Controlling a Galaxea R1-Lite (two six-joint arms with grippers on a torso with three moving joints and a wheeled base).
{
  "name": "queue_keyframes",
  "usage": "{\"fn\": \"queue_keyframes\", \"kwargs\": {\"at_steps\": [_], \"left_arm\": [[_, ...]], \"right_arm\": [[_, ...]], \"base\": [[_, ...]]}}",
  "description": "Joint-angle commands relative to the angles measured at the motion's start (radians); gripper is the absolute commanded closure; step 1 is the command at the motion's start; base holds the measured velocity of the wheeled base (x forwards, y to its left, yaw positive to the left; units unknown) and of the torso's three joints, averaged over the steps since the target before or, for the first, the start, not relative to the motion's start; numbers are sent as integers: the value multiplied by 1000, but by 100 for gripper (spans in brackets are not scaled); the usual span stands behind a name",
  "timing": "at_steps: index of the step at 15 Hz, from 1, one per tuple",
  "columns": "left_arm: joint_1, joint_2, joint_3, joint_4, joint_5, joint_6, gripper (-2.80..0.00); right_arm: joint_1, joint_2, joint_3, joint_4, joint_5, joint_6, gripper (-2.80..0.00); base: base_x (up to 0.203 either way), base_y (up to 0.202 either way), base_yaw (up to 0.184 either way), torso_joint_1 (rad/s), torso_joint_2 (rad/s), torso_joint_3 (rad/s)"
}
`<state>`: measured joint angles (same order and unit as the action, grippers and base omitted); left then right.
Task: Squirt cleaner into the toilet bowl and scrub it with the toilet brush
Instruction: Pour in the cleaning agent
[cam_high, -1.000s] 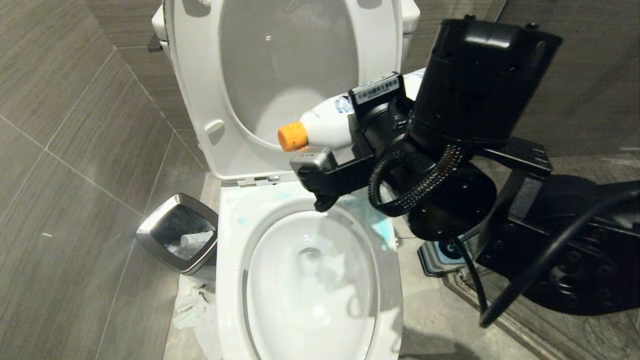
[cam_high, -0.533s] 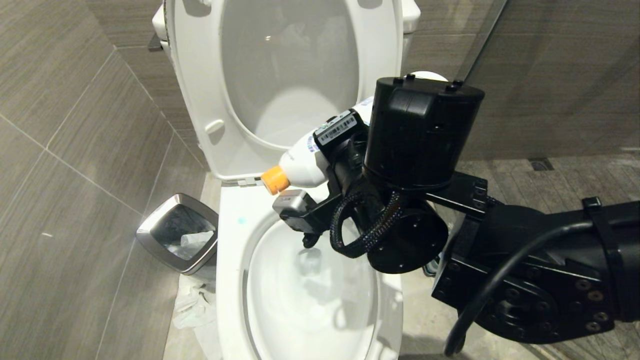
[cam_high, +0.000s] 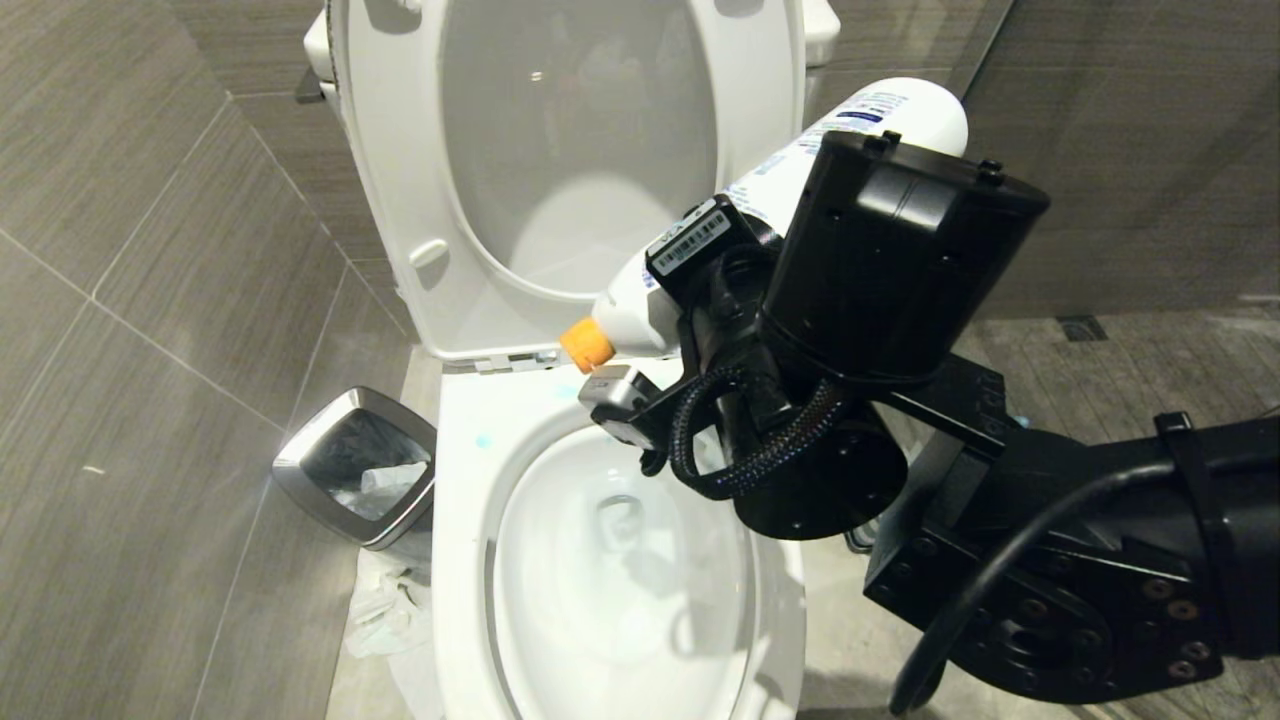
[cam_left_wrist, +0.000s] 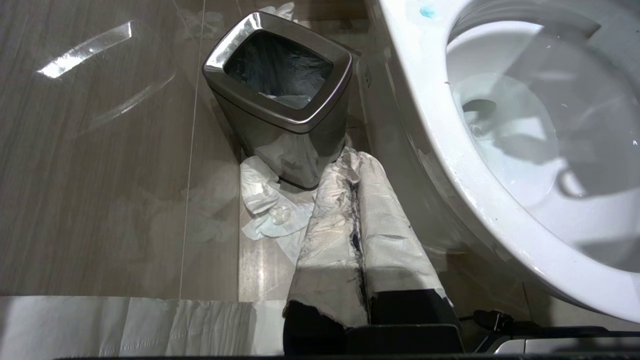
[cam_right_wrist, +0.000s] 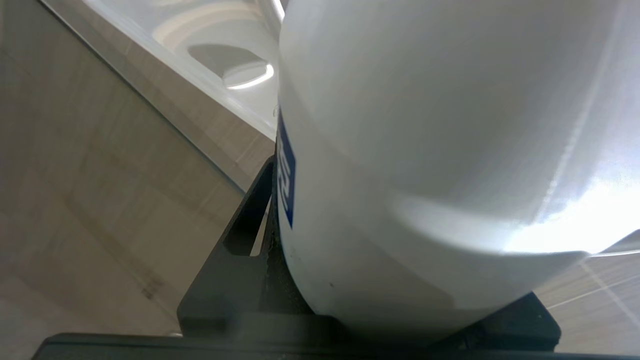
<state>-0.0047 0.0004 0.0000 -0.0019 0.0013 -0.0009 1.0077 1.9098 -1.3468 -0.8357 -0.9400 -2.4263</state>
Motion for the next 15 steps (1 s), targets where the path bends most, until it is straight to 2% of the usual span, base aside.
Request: {"fn": "queue_keyframes", "kwargs": {"at_steps": [1, 3, 6, 12, 15], "left_arm": [[0, 0, 0, 0, 0, -1, 0], [0, 0, 0, 0, 0, -1, 0], [0, 0, 0, 0, 0, -1, 0], [0, 0, 0, 0, 0, -1, 0], [0, 0, 0, -1, 0, -1, 0]], "right_arm": [[0, 5, 11, -6, -5, -22, 0], [0, 8, 21, -5, -9, -32, 0], [0, 14, 12, -8, -29, -112, 0], [18, 37, 7, -16, -32, -112, 0], [51, 57, 8, -47, -88, -116, 0]], "base": [[0, 0, 0, 0, 0, 0], [0, 0, 0, 0, 0, 0], [0, 0, 0, 0, 0, 0], [0, 0, 0, 0, 0, 0], [0, 0, 0, 0, 0, 0]]}}
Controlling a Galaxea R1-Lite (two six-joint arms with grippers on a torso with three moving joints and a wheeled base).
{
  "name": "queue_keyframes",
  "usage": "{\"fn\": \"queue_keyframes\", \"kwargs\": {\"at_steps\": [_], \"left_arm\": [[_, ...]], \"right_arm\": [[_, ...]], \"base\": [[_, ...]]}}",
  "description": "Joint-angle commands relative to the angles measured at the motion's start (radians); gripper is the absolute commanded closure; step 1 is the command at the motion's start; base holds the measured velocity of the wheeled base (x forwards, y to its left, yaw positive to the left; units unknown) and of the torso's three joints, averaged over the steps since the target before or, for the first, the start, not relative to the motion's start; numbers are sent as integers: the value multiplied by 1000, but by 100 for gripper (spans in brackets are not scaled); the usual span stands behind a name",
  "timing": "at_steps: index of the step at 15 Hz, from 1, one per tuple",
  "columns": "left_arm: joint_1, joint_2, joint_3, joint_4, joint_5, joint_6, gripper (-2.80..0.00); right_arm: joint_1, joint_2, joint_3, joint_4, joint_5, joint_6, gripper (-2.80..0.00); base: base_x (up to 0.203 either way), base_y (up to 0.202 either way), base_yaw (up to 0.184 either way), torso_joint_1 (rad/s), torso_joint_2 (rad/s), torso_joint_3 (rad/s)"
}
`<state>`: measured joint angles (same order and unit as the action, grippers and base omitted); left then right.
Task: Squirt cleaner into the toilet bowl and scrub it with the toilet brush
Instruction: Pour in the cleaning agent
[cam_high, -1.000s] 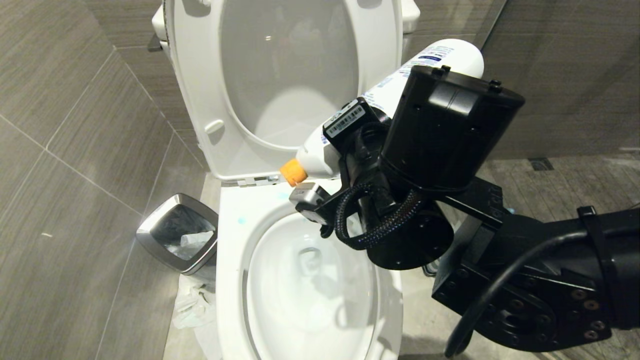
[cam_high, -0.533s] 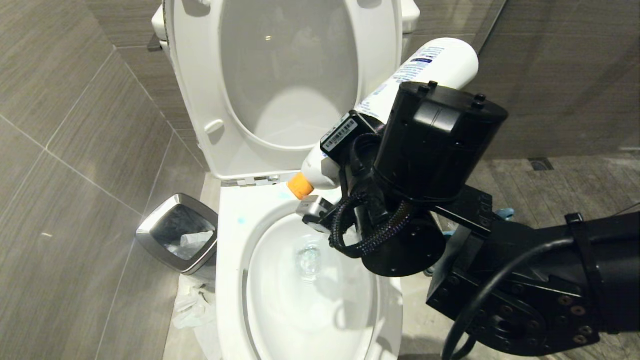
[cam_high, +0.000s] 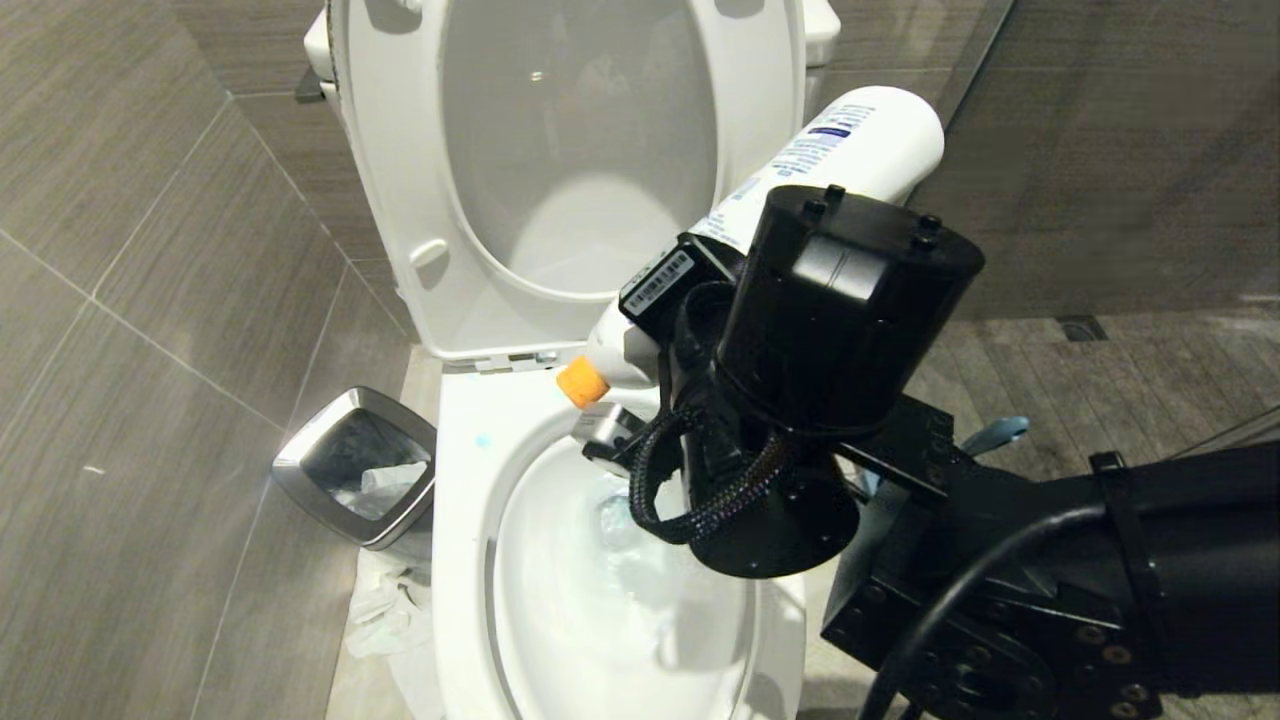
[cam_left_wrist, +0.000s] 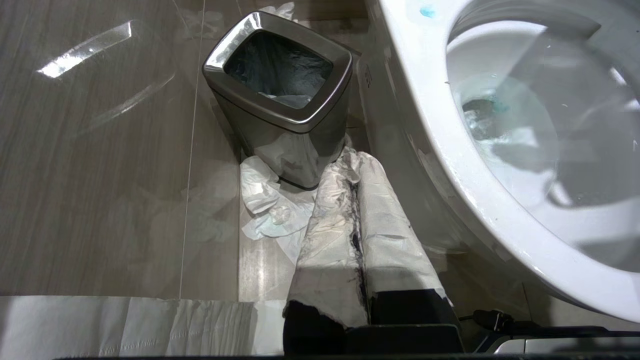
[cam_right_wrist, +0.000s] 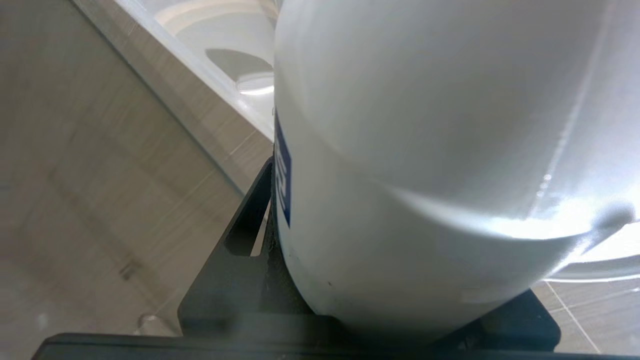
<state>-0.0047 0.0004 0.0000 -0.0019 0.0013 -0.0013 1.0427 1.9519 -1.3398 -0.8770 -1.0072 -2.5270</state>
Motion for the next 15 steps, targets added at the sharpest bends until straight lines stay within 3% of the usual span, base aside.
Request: {"fn": "queue_keyframes", "kwargs": {"at_steps": [1, 7, 12, 15], "left_arm": [[0, 0, 0, 0, 0, 0, 0], [0, 0, 0, -1, 0, 0, 0], [0, 0, 0, 0, 0, 0, 0], [0, 0, 0, -1, 0, 0, 0]], "right_arm": [[20, 16, 1, -6, -24, -18, 0], [23, 0, -8, -49, -59, -228, 0], [23, 69, -76, -257, -60, -233, 0], [24, 71, -76, -266, -60, -233, 0]], "base": [[0, 0, 0, 0, 0, 0], [0, 0, 0, 0, 0, 0], [0, 0, 0, 0, 0, 0], [0, 0, 0, 0, 0, 0]]}}
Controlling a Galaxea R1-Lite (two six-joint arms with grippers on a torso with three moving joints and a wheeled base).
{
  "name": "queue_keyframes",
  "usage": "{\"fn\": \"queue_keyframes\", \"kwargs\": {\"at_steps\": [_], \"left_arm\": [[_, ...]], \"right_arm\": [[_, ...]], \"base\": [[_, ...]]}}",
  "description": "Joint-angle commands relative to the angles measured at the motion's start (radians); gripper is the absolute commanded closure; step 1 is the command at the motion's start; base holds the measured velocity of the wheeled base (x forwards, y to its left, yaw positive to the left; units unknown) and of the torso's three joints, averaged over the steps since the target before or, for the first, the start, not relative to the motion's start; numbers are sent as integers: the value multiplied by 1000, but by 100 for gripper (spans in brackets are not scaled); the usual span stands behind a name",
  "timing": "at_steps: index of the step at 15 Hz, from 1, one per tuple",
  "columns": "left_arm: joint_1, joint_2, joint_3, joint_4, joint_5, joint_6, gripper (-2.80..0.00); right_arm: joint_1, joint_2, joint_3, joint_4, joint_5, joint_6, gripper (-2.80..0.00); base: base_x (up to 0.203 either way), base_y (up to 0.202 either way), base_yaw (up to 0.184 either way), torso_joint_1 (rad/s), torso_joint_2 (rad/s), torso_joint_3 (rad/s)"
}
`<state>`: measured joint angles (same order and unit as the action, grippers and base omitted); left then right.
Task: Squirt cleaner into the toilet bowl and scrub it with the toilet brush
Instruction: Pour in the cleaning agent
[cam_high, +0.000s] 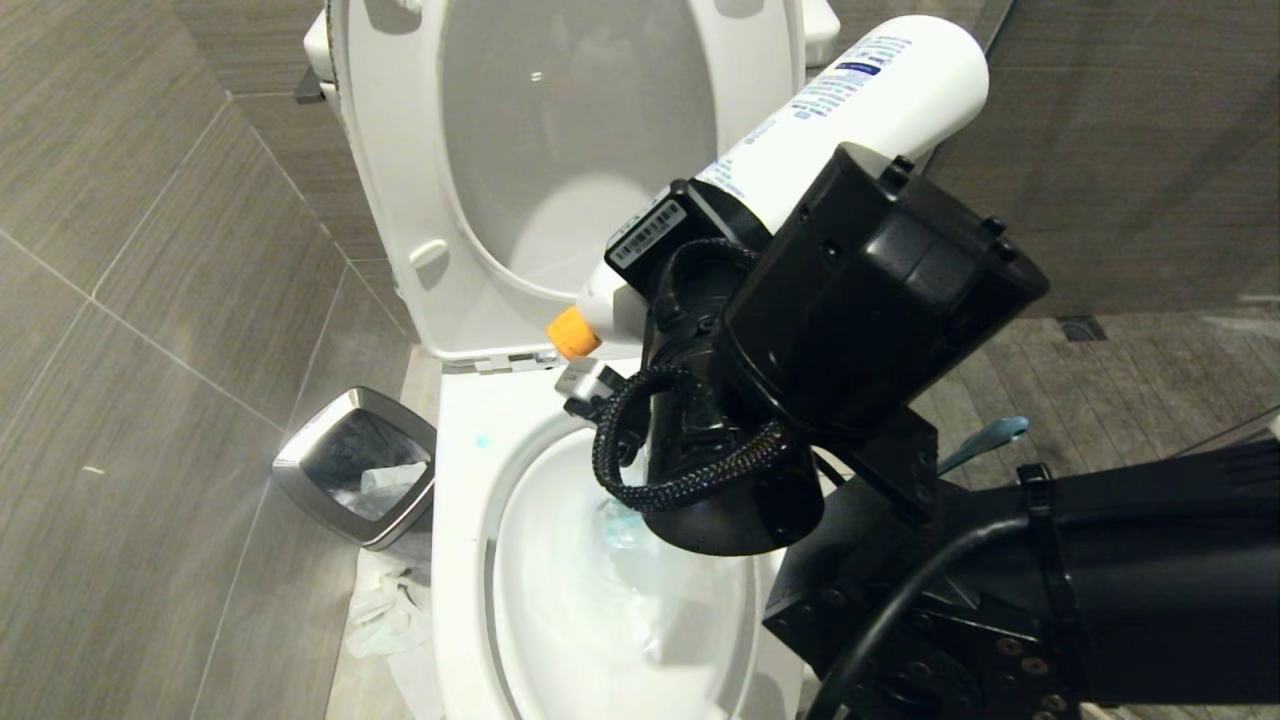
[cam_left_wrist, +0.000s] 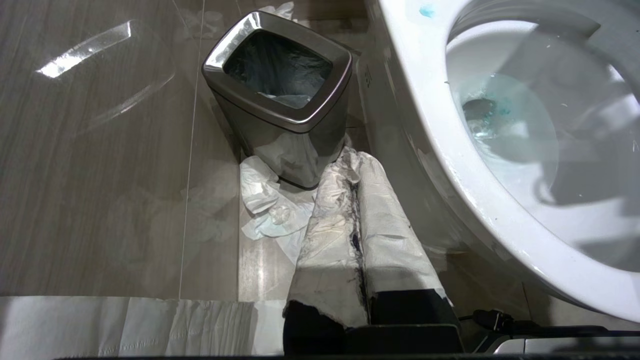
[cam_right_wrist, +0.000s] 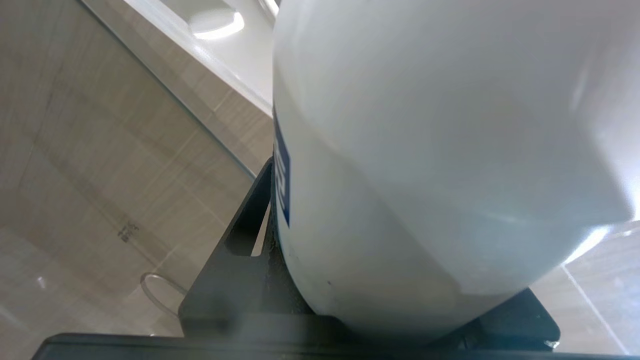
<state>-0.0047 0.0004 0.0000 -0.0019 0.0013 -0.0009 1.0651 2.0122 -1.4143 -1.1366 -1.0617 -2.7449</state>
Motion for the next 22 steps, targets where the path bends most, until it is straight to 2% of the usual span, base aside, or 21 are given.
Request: {"fn": "queue_keyframes", "kwargs": {"at_steps": [1, 9, 12, 22], "left_arm": [[0, 0, 0, -1, 0, -1, 0], [0, 0, 0, 0, 0, -1, 0], [0, 0, 0, 0, 0, -1, 0], [0, 0, 0, 0, 0, -1, 0]], "right_arm": [[3, 10, 2, -6, -6, -15, 0], [29, 10, 15, -8, -26, -15, 0], [36, 10, 17, -11, -69, -15, 0], [36, 23, 18, -8, -72, -15, 0]], "base": [[0, 0, 0, 0, 0, 0], [0, 0, 0, 0, 0, 0], [0, 0, 0, 0, 0, 0], [0, 0, 0, 0, 0, 0]]}}
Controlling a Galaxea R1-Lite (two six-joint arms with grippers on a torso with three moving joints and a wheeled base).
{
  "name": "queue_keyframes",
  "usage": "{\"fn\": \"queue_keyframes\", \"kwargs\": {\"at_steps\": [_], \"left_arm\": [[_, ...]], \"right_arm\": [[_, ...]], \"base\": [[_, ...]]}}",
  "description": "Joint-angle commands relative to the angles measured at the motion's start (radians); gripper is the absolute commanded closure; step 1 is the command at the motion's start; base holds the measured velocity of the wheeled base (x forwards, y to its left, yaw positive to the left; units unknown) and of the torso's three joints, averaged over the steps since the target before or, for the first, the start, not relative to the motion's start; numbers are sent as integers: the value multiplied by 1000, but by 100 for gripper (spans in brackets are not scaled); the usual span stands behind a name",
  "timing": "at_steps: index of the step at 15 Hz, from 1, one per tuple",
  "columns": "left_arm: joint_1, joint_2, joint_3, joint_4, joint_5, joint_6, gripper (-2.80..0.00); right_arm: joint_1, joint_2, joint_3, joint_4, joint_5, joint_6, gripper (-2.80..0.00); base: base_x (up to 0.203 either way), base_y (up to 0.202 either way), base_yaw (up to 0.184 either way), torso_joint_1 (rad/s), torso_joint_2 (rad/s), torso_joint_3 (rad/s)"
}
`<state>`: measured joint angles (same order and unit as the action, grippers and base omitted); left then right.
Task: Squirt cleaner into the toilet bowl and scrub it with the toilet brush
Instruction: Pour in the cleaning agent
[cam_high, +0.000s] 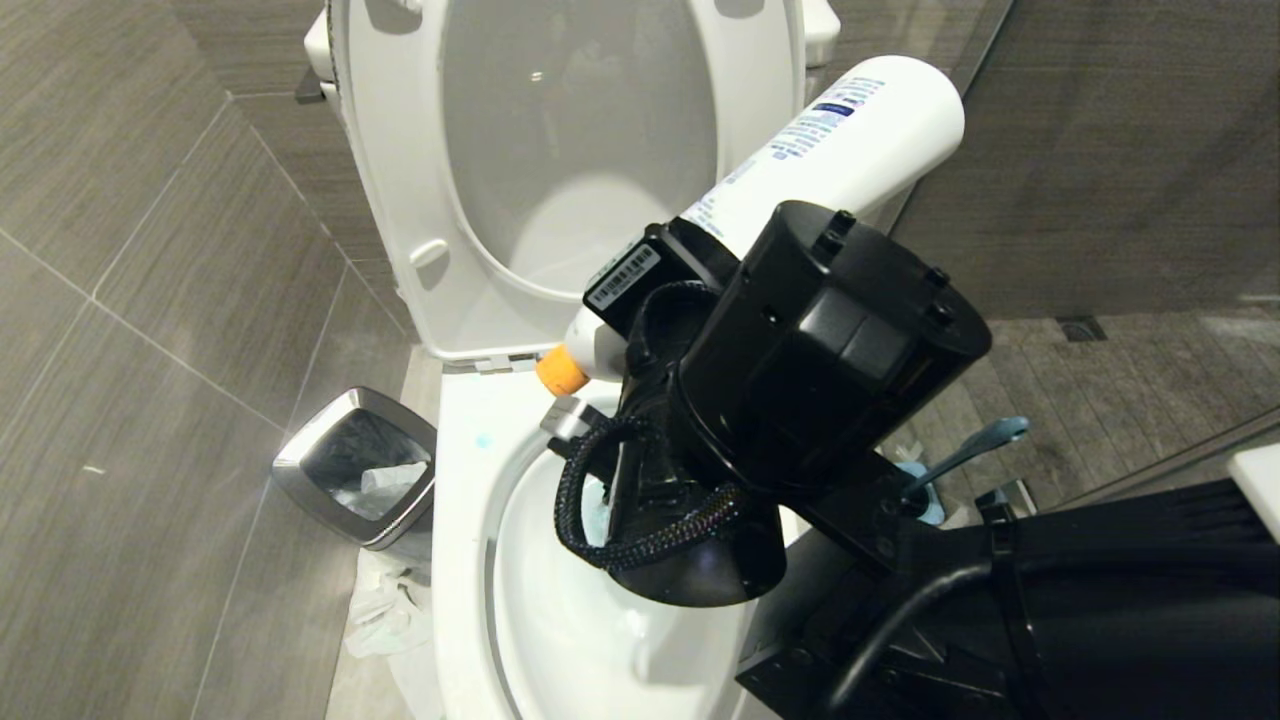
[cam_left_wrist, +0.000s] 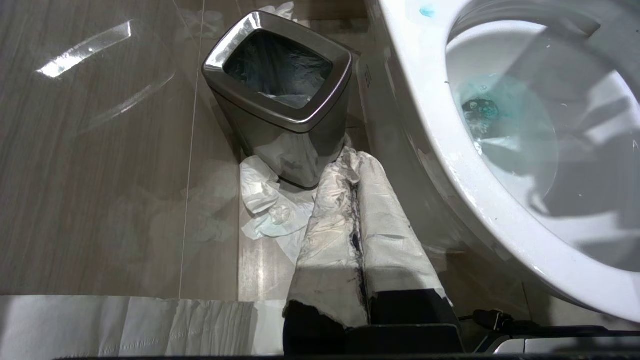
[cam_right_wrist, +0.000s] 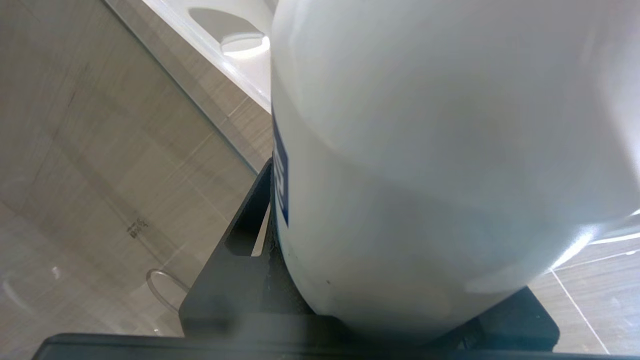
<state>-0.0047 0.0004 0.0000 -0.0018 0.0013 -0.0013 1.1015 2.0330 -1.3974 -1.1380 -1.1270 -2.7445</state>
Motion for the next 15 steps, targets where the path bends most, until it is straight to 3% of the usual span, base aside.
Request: {"fn": "queue_keyframes", "kwargs": {"at_steps": [1, 5, 7, 15], "left_arm": [[0, 0, 0, 0, 0, 0, 0], [0, 0, 0, 0, 0, 0, 0], [0, 0, 0, -1, 0, 0, 0], [0, 0, 0, -1, 0, 0, 0]], "right_arm": [[0, 3, 4, -6, -5, -16, 0], [6, 3, 15, -8, -10, -16, 0], [6, 9, 16, -8, -64, -11, 0], [14, 28, -33, -14, -218, 566, 0]], "base": [[0, 0, 0, 0, 0, 0], [0, 0, 0, 0, 0, 0], [0, 0, 0, 0, 0, 0], [0, 0, 0, 0, 0, 0]]}}
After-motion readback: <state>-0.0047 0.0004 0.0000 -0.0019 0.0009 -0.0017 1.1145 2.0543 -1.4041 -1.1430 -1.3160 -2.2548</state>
